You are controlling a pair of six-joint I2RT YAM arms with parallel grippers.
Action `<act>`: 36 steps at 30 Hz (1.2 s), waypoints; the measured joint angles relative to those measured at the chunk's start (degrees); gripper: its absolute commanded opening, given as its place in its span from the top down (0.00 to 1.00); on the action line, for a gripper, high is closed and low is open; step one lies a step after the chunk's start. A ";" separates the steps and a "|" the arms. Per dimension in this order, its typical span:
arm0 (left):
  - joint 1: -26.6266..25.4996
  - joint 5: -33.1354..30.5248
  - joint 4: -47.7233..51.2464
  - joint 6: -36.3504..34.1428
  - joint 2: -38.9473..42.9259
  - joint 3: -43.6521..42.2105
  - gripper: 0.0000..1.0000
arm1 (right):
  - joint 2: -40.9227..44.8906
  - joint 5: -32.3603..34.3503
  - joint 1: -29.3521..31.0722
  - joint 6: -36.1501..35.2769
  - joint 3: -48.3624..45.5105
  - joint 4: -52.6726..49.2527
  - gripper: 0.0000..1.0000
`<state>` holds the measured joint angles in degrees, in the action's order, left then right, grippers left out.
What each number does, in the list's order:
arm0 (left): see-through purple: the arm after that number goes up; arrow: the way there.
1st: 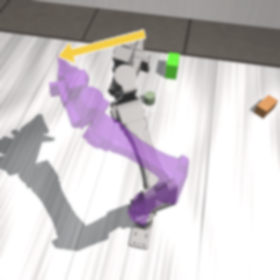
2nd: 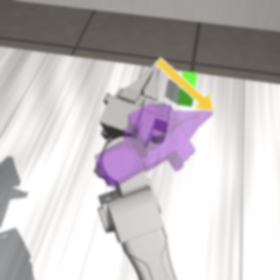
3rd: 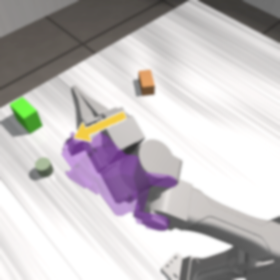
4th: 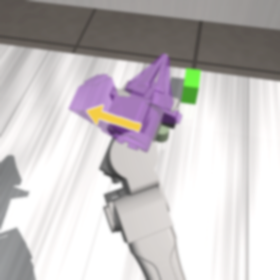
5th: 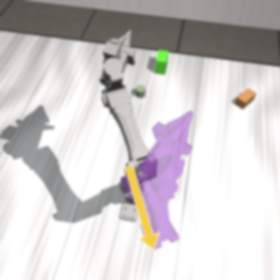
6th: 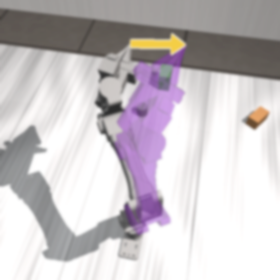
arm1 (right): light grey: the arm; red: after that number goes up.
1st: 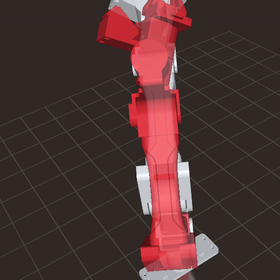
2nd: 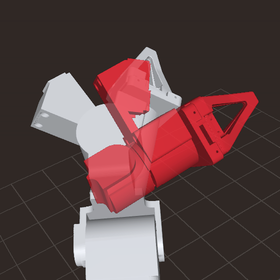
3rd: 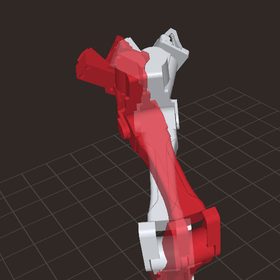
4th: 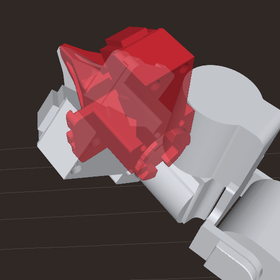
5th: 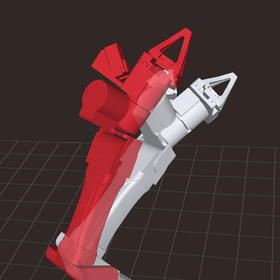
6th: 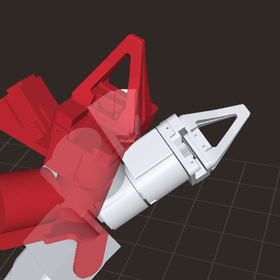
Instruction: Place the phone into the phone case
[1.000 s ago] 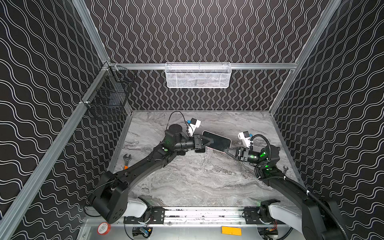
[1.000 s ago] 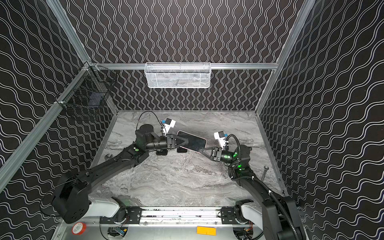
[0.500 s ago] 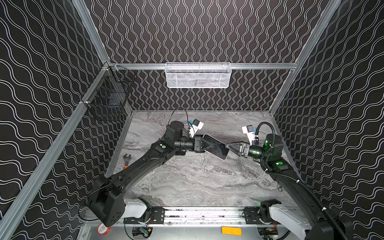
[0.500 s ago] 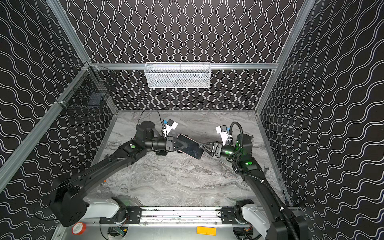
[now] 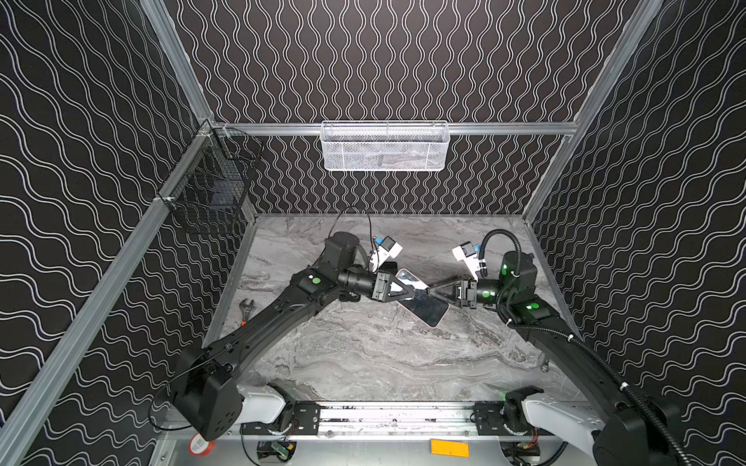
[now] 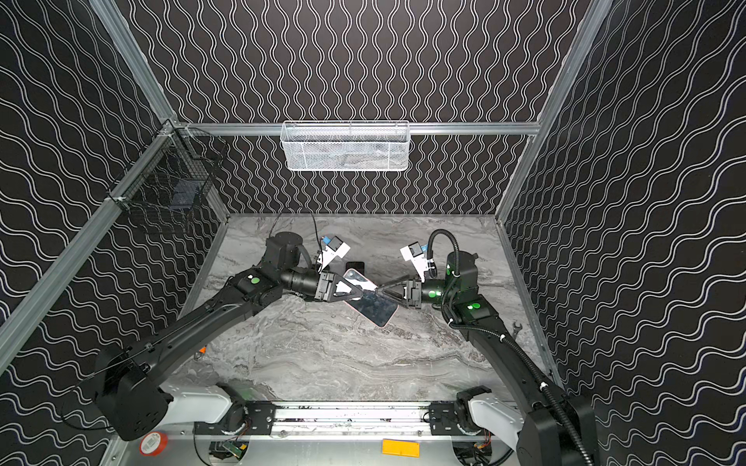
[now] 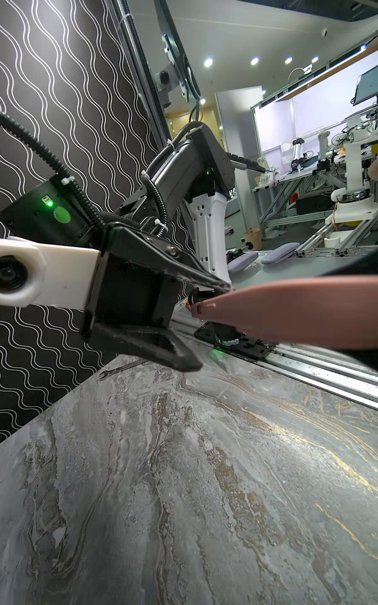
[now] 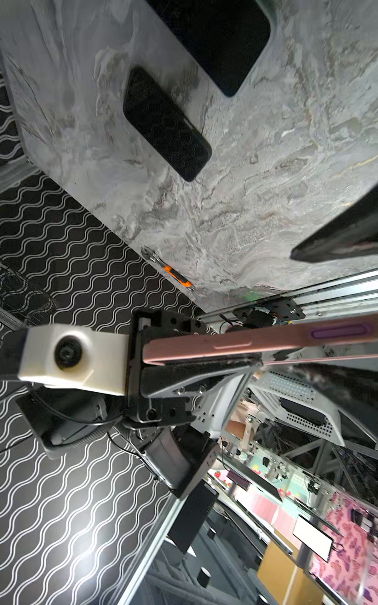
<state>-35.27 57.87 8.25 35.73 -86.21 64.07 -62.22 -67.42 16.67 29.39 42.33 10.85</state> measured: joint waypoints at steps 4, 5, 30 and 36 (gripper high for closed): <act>0.00 0.68 -0.04 0.02 -0.66 0.00 1.00 | -0.04 -0.63 0.17 1.38 -1.14 2.23 0.68; 0.00 0.81 -0.07 0.02 -0.87 0.00 1.00 | -0.24 -0.83 0.22 1.64 -1.51 3.32 0.70; 0.63 -5.38 -11.89 8.96 -1.90 -2.99 0.12 | -2.80 4.11 0.26 10.29 -4.48 11.98 1.00; 3.67 -16.35 -9.14 9.03 4.26 -6.88 0.02 | -2.71 14.34 -0.50 11.39 -4.57 8.59 0.99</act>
<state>-31.59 41.52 -0.89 44.75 -81.95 57.19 -64.93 -53.08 16.16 40.77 37.76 19.44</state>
